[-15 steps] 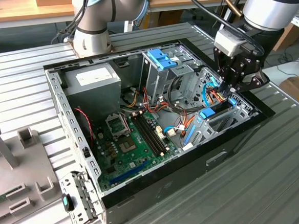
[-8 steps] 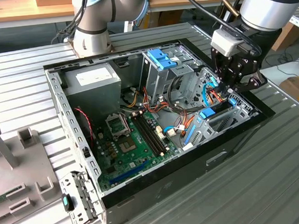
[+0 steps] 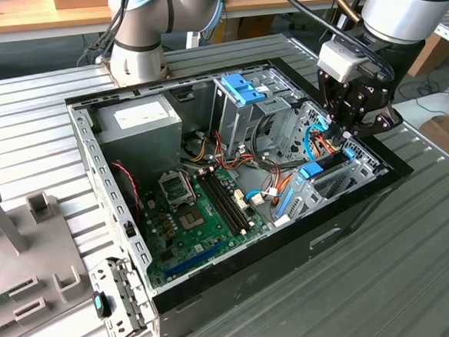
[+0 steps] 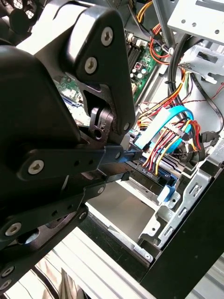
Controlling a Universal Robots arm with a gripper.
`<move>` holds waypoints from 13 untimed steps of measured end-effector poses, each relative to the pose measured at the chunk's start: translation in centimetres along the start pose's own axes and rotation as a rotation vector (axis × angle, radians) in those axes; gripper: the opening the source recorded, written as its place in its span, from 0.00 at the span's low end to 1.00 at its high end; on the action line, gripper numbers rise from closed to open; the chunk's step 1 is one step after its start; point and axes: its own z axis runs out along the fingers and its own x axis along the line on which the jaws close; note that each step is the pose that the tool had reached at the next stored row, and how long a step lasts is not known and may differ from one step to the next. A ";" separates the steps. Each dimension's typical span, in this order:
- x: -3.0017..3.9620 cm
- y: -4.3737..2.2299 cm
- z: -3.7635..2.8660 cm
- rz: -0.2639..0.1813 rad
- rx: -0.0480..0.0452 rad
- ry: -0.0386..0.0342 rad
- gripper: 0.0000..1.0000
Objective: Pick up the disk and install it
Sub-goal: 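Insert the second disk wire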
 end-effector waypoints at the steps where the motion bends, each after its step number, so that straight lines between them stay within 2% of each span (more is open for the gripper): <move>1: 0.00 0.00 0.00 0.000 0.0000 0.0000 0.24; 9: -0.01 -0.01 -0.05 0.000 0.0000 0.0004 0.24; 12: -0.03 -0.07 -0.66 0.000 0.0000 0.0001 0.24; 13: -0.04 -0.16 -1.41 0.000 0.0000 0.0001 0.24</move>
